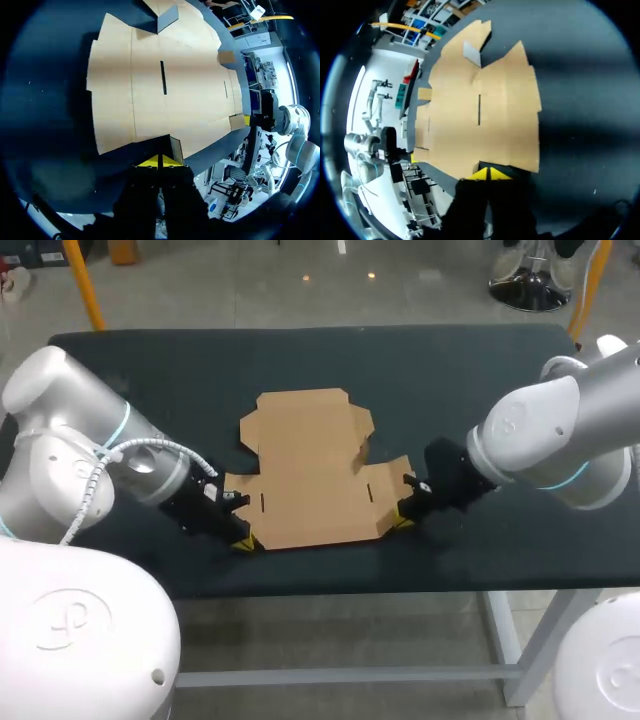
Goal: Assemble the packaging by folding the flat box into shape, placing the metal phone stand inside, and closing the box properly
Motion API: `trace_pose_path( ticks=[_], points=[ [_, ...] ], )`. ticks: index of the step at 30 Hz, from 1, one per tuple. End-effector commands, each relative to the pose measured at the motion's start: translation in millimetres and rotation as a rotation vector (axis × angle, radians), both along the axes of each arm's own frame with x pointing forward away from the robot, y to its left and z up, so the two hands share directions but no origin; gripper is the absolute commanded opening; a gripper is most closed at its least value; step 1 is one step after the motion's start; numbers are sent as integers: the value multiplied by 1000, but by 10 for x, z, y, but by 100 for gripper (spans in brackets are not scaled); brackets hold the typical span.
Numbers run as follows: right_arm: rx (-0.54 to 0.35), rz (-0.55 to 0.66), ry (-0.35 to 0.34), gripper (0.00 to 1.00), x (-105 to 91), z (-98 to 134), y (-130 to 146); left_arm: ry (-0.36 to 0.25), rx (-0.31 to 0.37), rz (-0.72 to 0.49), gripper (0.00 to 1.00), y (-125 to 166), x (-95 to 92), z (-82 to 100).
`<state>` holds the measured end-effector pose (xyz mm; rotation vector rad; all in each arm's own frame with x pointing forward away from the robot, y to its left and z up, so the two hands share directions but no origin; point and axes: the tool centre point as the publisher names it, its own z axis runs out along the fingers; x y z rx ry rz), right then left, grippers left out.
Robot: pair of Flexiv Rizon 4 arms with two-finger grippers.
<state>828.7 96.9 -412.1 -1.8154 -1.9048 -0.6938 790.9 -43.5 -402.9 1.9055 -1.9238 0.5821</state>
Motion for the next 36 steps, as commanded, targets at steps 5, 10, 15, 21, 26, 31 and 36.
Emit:
trace_pose_path(
  ticks=[5, 10, 15, 21, 26, 31, 36],
  points=[
    [-49, -3, 5, 0, 33, 4, 84, 5, 97, 11, 0, -85, 17, 41],
    [-66, -6, 6, 0, 38, 11, 99, 2, 127, 16, 0, -111, 17, 78],
    [-76, -5, 7, 0, 44, 11, 120, -9, 143, 8, 0, -157, 9, 108],
    [-93, -4, 3, 0, 40, 15, 163, -17, 158, -13, 0, -257, 10, 119],
    [-106, -3, 0, 0, 36, 16, 185, -19, 164, -21, 0, -297, 21, 110],
    [-116, -3, 0, 0, 35, 11, 198, -16, 166, -24, 0, -321, 44, 98],
    [-130, -4, -1, 0, 35, 11, 229, -17, 165, -29, 0, -351, 62, 98]
  ],
)
